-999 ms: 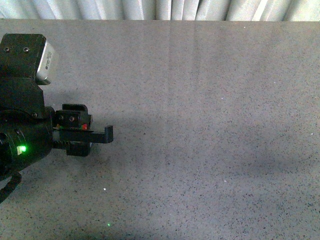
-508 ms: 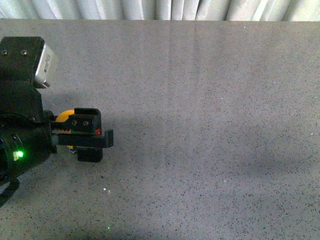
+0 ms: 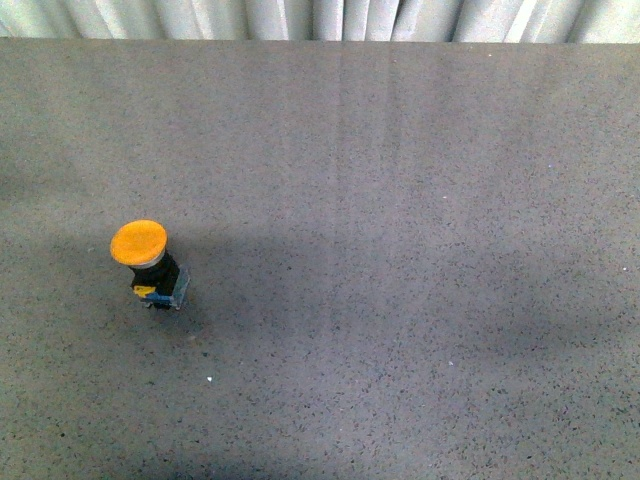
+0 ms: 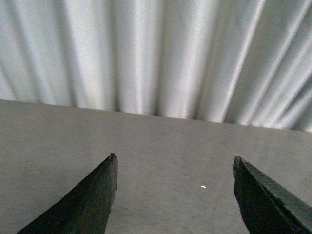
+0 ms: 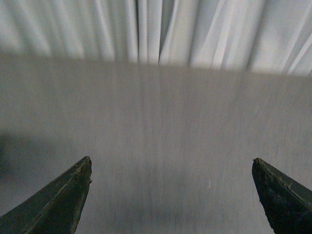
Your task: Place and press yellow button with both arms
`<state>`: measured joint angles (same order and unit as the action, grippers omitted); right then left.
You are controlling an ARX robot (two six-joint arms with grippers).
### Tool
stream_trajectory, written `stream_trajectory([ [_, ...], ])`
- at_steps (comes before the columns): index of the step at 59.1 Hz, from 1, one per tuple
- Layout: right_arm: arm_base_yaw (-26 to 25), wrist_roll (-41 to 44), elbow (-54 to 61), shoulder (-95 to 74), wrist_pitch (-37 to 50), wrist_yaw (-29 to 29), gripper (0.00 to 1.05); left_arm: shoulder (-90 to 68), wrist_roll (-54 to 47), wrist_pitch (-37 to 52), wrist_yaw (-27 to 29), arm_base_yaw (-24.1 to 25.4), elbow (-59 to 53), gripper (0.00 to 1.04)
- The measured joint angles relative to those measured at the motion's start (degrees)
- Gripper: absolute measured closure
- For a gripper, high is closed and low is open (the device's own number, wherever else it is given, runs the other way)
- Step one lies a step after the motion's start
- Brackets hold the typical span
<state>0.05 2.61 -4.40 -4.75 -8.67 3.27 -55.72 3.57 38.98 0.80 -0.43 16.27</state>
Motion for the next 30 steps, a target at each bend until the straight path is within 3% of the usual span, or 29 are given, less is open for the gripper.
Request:
stream_trajectory([
  [2, 0.96, 2.62, -5.18, -9.05, -8.74, 0.31, 0.09, 3.58, -0.81, -0.09, 0.0, 0.46, -2.91, 0.5],
  [6, 2.16, 5.81, -9.31, -19.04, -9.22, -0.04, 0.09, 8.61, -1.88, -0.79, -1.03, 0.24, -7.45, 0.63],
  [10, 2.91, 12.85, -13.35, -32.39, 0.37, -3.26, 0.09, 12.04, -2.45, -2.43, -0.57, 0.46, -9.99, 0.8],
  [18, 6.16, 17.51, -17.77, -48.65, 12.0, -1.77, 0.09, 16.39, -2.73, -4.76, -0.9, 0.42, -11.5, 1.04],
  [30, 16.74, 16.15, -27.63, -70.95, 25.42, 4.5, 0.09, 21.9, -2.95, -8.63, -0.83, 0.42, -13.11, 1.03],
])
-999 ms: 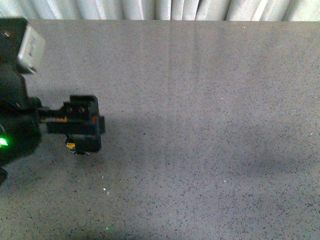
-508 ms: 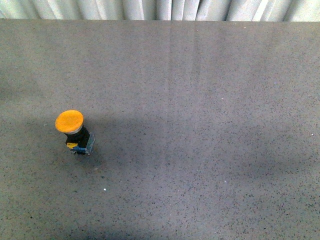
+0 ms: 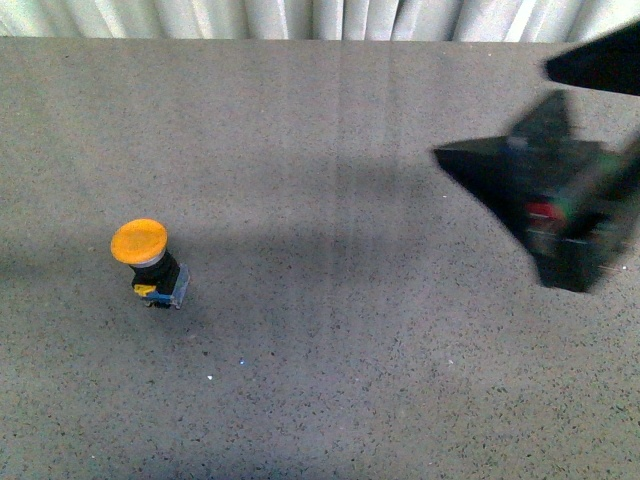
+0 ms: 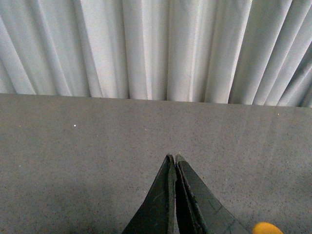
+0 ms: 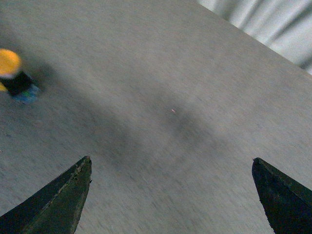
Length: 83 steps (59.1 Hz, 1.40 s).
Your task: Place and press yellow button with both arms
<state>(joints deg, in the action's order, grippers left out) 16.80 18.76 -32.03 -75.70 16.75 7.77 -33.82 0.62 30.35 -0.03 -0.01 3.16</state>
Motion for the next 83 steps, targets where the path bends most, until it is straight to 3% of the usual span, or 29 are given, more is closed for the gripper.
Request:
stream_trajectory([
  [13, 9.66, -5.68, -13.38, -18.6, 4.9, 0.85, 0.09, 4.68, -0.02, -1.7, 0.04, 0.02, -2.45, 1.03],
  [15, 10.58, -6.21, -14.91, -20.44, 4.87, 0.81, 0.13, 5.66, -0.02, -2.64, 0.02, 0.02, -2.45, 1.03],
  [30, 14.05, -8.87, -22.45, -29.73, 2.27, 1.79, 0.53, 12.39, -0.02, -8.96, 0.02, 0.02, -2.45, 1.03],
  [44, 16.0, -8.87, -27.12, -35.63, -0.09, 5.11, 1.03, 18.4, -0.02, -14.86, 0.02, 0.02, -2.45, 1.03],
  [67, 17.07, -10.99, -32.61, -39.89, -1.01, 12.5, 1.03, 23.8, -0.02, -20.26, 0.02, 0.02, -2.45, 1.03],
  [74, 17.35, -12.48, -33.92, -40.44, -1.11, 13.66, 1.03, 31.87, -0.04, -29.83, 0.04, 0.02, -2.45, 1.03],
  [83, 17.64, -13.29, -34.64, -41.64, -2.27, 13.99, 1.03, 32.85, -0.04, -30.34, 0.04, 0.02, -2.45, 1.03],
])
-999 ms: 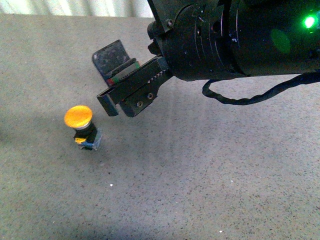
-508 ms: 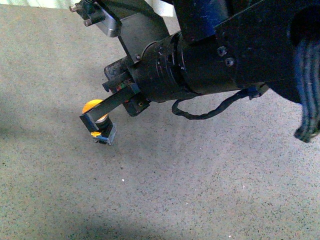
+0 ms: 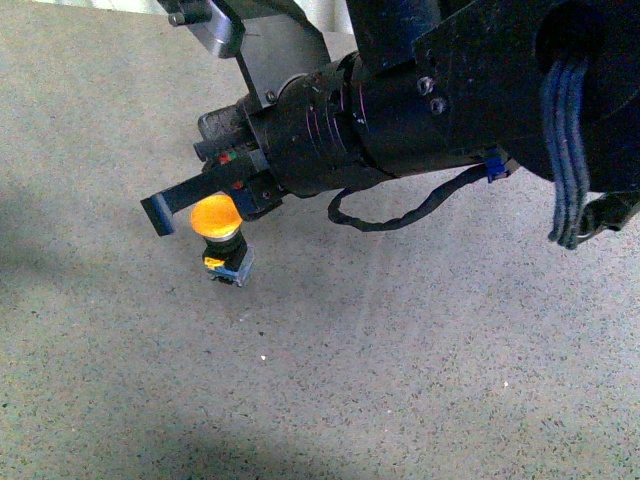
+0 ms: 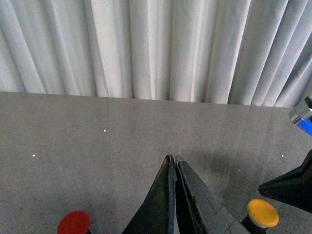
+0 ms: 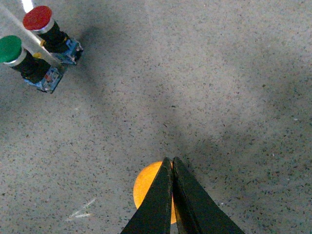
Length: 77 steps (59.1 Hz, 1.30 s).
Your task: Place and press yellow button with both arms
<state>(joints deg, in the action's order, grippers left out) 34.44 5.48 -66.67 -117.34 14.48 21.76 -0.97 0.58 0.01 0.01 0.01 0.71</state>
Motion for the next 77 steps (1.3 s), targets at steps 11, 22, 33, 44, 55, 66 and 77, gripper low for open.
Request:
stream_trajectory([
  [11, 0.09, -0.85, -0.04, -1.73, -1.55, 0.52, 1.03, 0.02, 0.0, -0.02, 0.0, 0.0, 0.0, 1.03],
  [22, 0.17, -0.68, -0.94, -2.67, -4.09, 0.28, 1.03, 0.02, 0.0, -0.02, 0.0, 0.0, 0.0, 1.03],
  [33, 0.17, -1.79, -0.83, -2.64, -4.15, 0.35, 1.03, 0.02, 0.0, -0.02, 0.0, 0.0, 0.0, 1.03],
  [44, 0.17, -1.73, -1.49, -3.37, -6.62, 0.52, 1.03, 0.04, 0.0, -0.02, 0.0, 0.0, 0.0, 1.03],
  [55, 0.02, -3.19, -0.48, -3.13, -3.67, 0.57, 1.03, 0.04, 0.0, -0.02, -0.02, 0.0, 0.0, 1.03],
  [66, -2.1, -8.31, 4.02, 1.07, 1.49, -0.07, 1.03, 0.04, 0.0, -0.02, 0.0, 0.0, 0.0, 1.03],
  [77, -6.84, -13.62, 9.66, 12.52, 7.34, -0.76, 1.03, 0.04, 0.0, -0.02, -0.02, 0.0, 0.0, 1.03],
])
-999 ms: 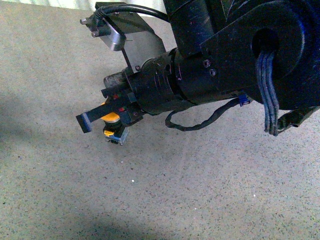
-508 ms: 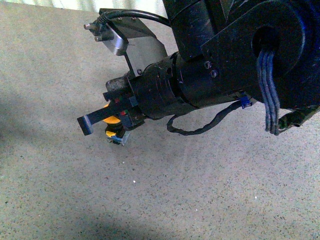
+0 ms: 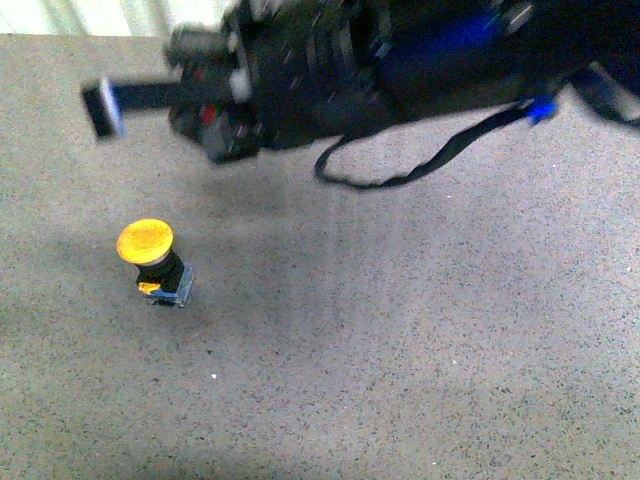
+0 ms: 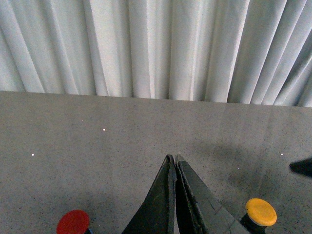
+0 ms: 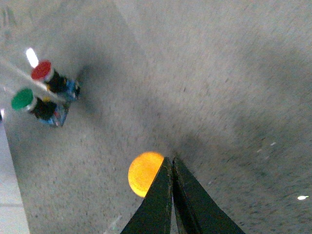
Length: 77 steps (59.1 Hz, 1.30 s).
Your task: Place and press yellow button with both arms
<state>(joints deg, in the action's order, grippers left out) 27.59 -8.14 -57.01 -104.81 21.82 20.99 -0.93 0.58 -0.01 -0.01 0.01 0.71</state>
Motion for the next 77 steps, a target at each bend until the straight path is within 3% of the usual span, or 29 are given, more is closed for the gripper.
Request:
stream_trajectory([
  [7, -5.03, -1.66, 5.07, 8.68, 1.97, -1.99, 1.03, 0.0, 0.0, 0.0, 0.02, 0.0, 0.0, 1.03],
  [10, -9.33, -1.55, 9.51, 13.84, 1.2, -3.39, 0.89, 0.0, 0.0, 0.0, 0.0, 0.0, 0.0, 1.03],
  [19, -18.67, 0.61, 18.23, 25.51, -3.63, -2.45, 0.63, 0.0, 0.0, 0.0, 0.02, 0.0, 0.0, 1.03],
  [26, -18.86, 5.33, 27.78, 30.91, 18.36, -24.02, 0.83, 0.0, 0.0, 0.0, -0.07, 0.0, 0.0, 1.03],
  [29, -19.26, 6.21, 31.15, 32.63, 23.78, -27.69, 0.91, 0.0, 0.0, 0.0, -0.02, 0.0, 0.0, 1.03],
  [34, -20.44, 7.17, 35.23, 35.23, 26.05, -28.2, 1.03, 0.0, 0.0, 0.0, 0.02, 0.0, 0.0, 1.03],
  [53, -23.54, 7.78, 46.82, 47.23, 25.0, -24.9, 1.03, 0.0, 0.0, 0.0, 0.02, 0.0, 0.0, 1.03],
  [57, -26.05, 7.82, 48.33, 49.72, 23.93, -21.31, 1.03, 0.0, 0.0, 0.0, 0.0, 0.0, 0.0, 1.03],
  [77, -27.43, 7.82, 53.2, 61.48, 16.96, -21.11, 1.03, 0.0, 0.0, 0.0, 0.02, 0.0, 0.0, 1.03],
])
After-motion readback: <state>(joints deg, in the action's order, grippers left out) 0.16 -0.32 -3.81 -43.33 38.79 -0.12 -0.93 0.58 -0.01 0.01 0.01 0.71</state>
